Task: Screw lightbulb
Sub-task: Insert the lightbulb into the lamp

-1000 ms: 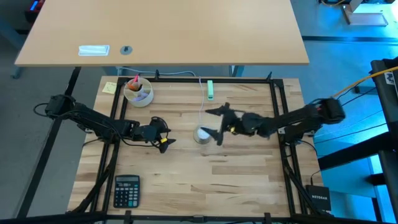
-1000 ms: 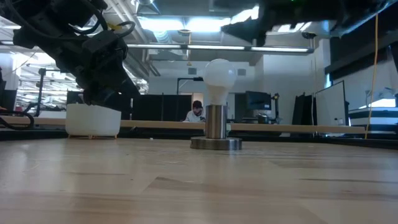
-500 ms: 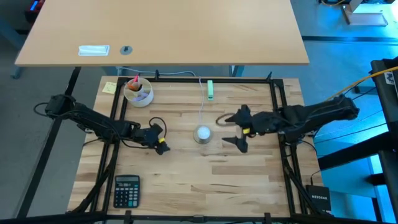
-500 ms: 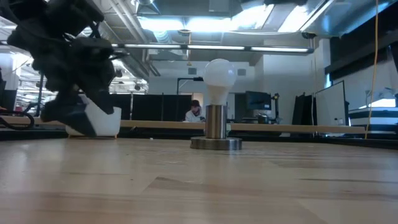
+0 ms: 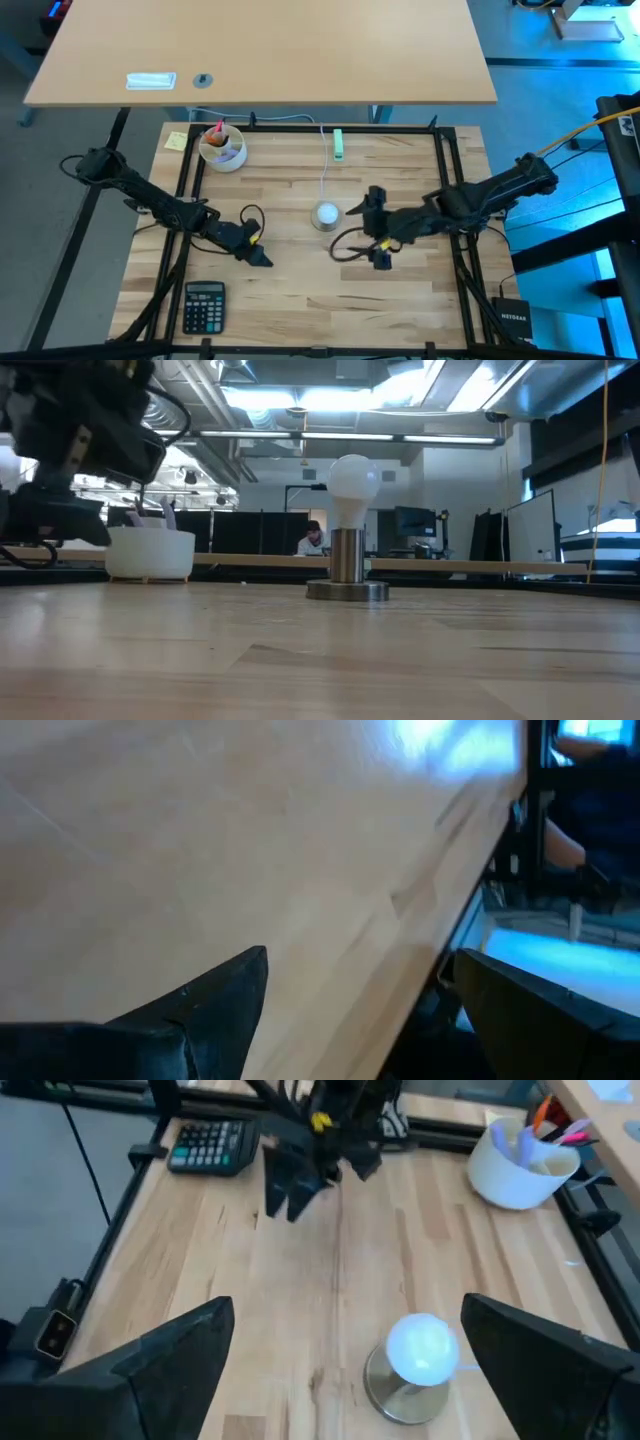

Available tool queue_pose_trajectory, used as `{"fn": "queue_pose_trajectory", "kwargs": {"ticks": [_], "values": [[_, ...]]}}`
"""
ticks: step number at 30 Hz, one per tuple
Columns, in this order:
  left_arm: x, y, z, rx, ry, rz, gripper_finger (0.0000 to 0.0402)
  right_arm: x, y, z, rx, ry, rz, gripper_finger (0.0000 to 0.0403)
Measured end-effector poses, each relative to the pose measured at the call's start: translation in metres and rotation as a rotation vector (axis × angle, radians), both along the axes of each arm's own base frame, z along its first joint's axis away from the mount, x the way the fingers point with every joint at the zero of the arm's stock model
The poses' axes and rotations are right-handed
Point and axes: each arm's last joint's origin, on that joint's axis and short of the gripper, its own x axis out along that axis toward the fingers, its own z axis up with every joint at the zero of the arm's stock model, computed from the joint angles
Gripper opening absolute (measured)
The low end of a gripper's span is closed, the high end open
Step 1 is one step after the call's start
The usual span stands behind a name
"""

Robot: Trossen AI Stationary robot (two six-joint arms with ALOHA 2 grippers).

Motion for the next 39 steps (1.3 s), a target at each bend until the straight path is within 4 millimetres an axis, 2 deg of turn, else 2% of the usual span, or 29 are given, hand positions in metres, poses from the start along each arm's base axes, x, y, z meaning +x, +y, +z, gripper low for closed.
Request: {"fn": "queue_pose_trajectory", "kwargs": {"ticks": [8, 16, 21, 27, 33, 39], "values": [[-0.008, -0.019, 0.002, 0.008, -0.03, -0.108, 0.031, 0.037, 0.009, -0.04, -0.067, 0.12, -0.045, 0.0395], [-0.012, -0.025, 0.001, 0.068, -0.045, -0.185, 0.031, 0.062, -0.006, -0.072, -0.169, 0.211, -0.126, 0.0395], [-0.012, -0.024, 0.001, 0.117, -0.062, -0.199, 0.031, 0.072, -0.022, -0.083, -0.25, 0.249, -0.171, 0.0395], [-0.012, -0.023, -0.001, 0.173, -0.064, -0.186, 0.031, 0.081, -0.036, -0.1, -0.231, 0.345, -0.142, 0.0395], [-0.014, -0.021, -0.004, 0.204, -0.036, -0.171, 0.031, 0.084, -0.052, -0.101, -0.268, 0.362, -0.168, 0.0395], [-0.015, -0.02, -0.005, 0.225, -0.023, -0.162, 0.031, 0.088, -0.065, -0.104, -0.213, 0.386, -0.151, 0.0395]]}}
